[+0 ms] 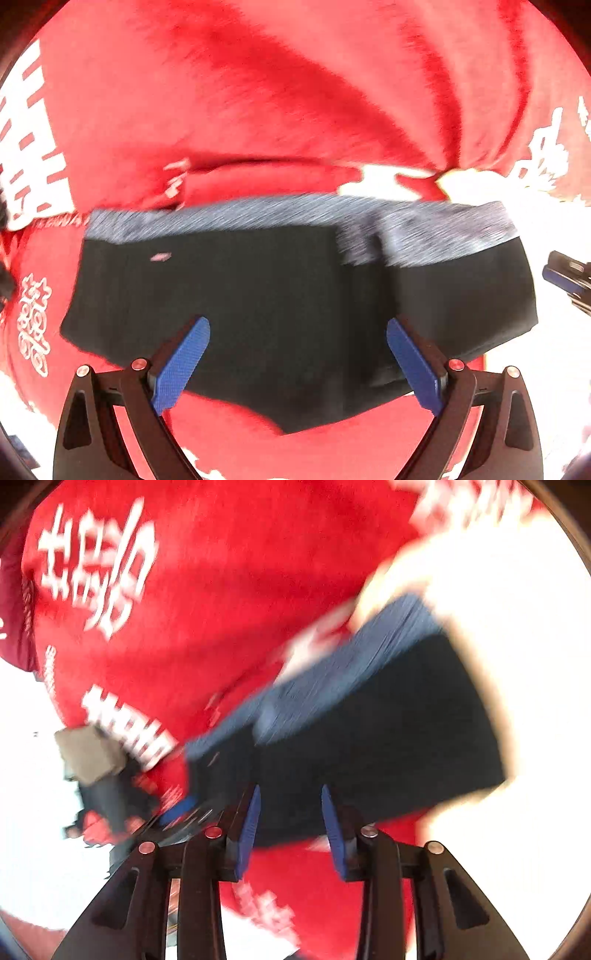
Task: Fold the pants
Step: 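Lay the carried end onto the strip and open the right tool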
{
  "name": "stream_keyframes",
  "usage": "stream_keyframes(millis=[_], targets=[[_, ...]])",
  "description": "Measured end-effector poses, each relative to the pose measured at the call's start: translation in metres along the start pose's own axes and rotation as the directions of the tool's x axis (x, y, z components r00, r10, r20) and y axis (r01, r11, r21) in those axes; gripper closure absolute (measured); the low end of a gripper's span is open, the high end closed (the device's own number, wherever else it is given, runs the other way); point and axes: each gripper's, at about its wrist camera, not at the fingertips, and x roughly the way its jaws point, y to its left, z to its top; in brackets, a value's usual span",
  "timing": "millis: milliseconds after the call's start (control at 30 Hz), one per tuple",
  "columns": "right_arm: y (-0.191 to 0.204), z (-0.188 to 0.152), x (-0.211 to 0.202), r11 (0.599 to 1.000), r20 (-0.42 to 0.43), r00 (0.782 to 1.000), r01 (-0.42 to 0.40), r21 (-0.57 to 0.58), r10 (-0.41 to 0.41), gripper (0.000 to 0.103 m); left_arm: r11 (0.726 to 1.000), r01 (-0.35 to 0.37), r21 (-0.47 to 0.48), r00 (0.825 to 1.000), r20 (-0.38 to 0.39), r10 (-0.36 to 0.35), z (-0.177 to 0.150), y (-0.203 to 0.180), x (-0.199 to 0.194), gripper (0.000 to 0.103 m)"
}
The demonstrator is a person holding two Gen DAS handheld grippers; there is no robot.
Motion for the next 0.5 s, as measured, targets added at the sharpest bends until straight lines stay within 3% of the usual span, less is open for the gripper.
stream_keyframes(millis=[100, 200, 267, 367, 400, 467, 500], targets=[[-0.047, 0.05, -0.015, 0.993, 0.033, 0.993, 0.114, 0.036, -0.116, 0.064, 0.999, 0.04, 0.024, 0.999, 0.013, -0.04, 0.012, -0.032, 0.004, 0.006], [-0.087, 0.079, 0.004, 0.992, -0.026, 0.997, 0.073, 0.101, -0.071, 0.065, 0.996, 0.073, 0.048, 0.997, 0.012, -0.074, 0.019, -0.064, 0.018, 0.006], [-0.103, 0.08, 0.021, 0.99, -0.076, 0.997, 0.029, 0.136, -0.019, 0.072, 0.997, 0.062, 0.05, 0.998, -0.003, -0.062, 0.017, -0.075, 0.032, 0.006], [-0.099, 0.074, 0.025, 0.981, -0.081, 0.995, -0.038, 0.188, 0.054, 0.074, 0.999, -0.026, 0.037, 0.996, -0.087, 0.029, 0.004, -0.07, 0.07, 0.005], [-0.097, 0.072, 0.021, 0.98, -0.08, 0.994, -0.056, 0.19, 0.072, 0.074, 1.0, -0.004, 0.003, 0.994, -0.109, 0.004, 0.0, -0.061, 0.078, 0.002], [-0.093, 0.07, 0.014, 0.987, -0.09, 0.995, -0.019, 0.157, 0.034, 0.074, 0.997, 0.03, -0.069, 0.993, -0.114, -0.038, -0.002, -0.048, 0.078, 0.001], [-0.091, 0.07, 0.015, 0.99, -0.102, 0.995, 0.033, 0.138, -0.018, 0.074, 0.998, 0.012, -0.063, 0.992, -0.126, -0.02, -0.001, -0.046, 0.076, 0.001]])
